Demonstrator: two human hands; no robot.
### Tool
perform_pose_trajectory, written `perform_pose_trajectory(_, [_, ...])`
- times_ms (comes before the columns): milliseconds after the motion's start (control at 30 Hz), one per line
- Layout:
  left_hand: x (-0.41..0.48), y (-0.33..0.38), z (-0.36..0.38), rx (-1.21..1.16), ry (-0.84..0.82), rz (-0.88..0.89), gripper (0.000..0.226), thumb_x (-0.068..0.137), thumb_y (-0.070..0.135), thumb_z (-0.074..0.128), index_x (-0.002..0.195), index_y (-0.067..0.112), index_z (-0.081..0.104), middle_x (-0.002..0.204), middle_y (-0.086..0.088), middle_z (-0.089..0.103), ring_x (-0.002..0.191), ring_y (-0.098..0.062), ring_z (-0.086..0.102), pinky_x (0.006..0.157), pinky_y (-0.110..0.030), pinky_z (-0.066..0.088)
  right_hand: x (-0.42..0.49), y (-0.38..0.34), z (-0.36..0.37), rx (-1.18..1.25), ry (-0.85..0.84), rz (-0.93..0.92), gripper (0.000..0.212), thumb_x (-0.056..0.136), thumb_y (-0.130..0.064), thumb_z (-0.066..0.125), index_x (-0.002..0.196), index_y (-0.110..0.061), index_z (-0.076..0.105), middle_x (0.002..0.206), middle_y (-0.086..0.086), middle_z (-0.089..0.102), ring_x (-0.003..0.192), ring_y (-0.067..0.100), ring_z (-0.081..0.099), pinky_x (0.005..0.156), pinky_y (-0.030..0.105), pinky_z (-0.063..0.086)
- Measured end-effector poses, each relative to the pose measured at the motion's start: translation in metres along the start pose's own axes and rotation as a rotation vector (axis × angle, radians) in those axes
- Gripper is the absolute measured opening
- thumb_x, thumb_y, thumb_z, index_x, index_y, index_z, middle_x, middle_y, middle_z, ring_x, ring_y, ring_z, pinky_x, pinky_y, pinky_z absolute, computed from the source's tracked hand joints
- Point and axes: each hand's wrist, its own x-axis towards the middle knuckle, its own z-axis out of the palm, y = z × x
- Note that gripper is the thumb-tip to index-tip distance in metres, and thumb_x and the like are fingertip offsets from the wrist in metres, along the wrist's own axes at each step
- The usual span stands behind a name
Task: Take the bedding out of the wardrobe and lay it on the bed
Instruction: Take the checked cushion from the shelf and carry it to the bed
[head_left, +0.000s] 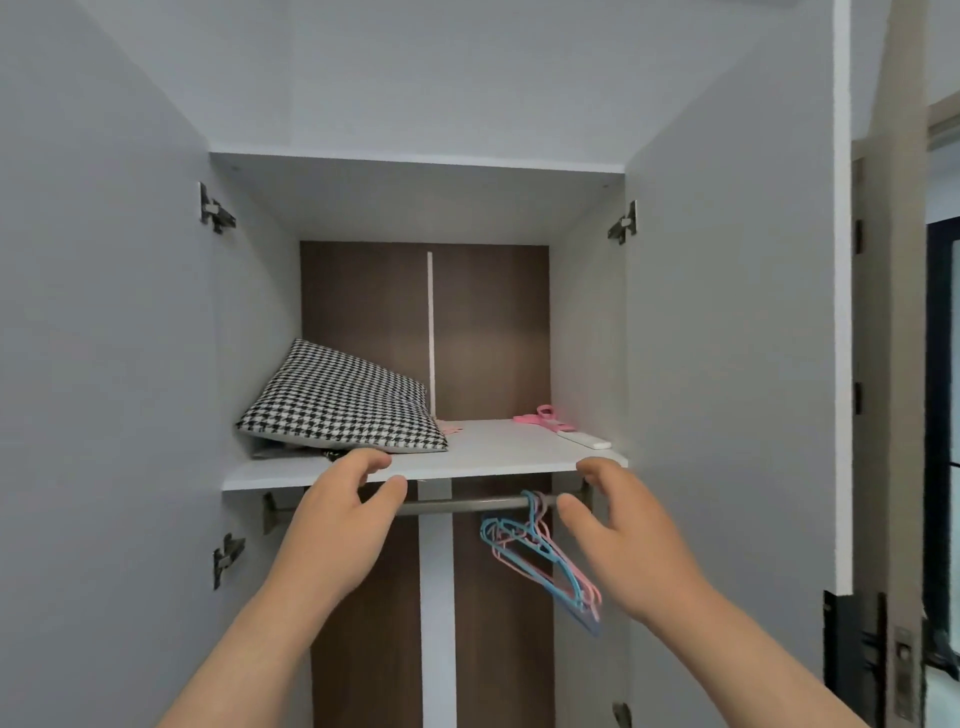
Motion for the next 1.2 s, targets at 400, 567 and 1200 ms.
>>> perform_pose_trajectory(400, [0.067, -0.053, -0.003, 0.104, 0.207, -0.102, 0.024, 0.091, 0.031, 0.056, 0.114, 0.027, 0.059, 0.119, 0.007, 0.059, 0.115, -0.013, 0.052, 0.096, -0.036, 0.042, 0.098, 0.016, 0.093, 0.196, -0.115, -0.022, 0.046, 0.095, -0.041, 0.051, 0.138, -0.028, 0.043, 0.143, -0.005, 0.047, 0.122, 0.012, 0.046, 0.102, 0.036, 0.041])
perform_pose_trajectory(567, [0.130, -0.095, 0.014, 0.091, 0.236, -0.126, 0.028, 0.091, 0.033, 0.055, 0.118, 0.024, 0.059, 0.118, 0.007, 0.060, 0.113, -0.014, 0.053, 0.088, -0.033, 0.041, 0.153, 0.015, 0.154, 0.157, -0.124, -0.051, 0.047, 0.096, -0.040, 0.050, 0.140, -0.027, 0.040, 0.145, -0.005, 0.043, 0.118, 0.011, 0.047, 0.099, 0.031, 0.039])
perform_pose_trajectory(1200, [0.419, -0.248, 0.025, 0.588, 0.307, -0.268, 0.058, 0.079, 0.047, 0.052, 0.120, 0.006, 0.054, 0.122, -0.018, 0.060, 0.110, -0.039, 0.054, 0.090, -0.043, 0.045, 0.407, 0.004, 0.356, 0.015, -0.196, 0.180, 0.056, 0.084, -0.058, 0.047, 0.112, -0.010, 0.052, 0.106, 0.007, 0.060, 0.098, 0.029, 0.058, 0.078, 0.036, 0.048])
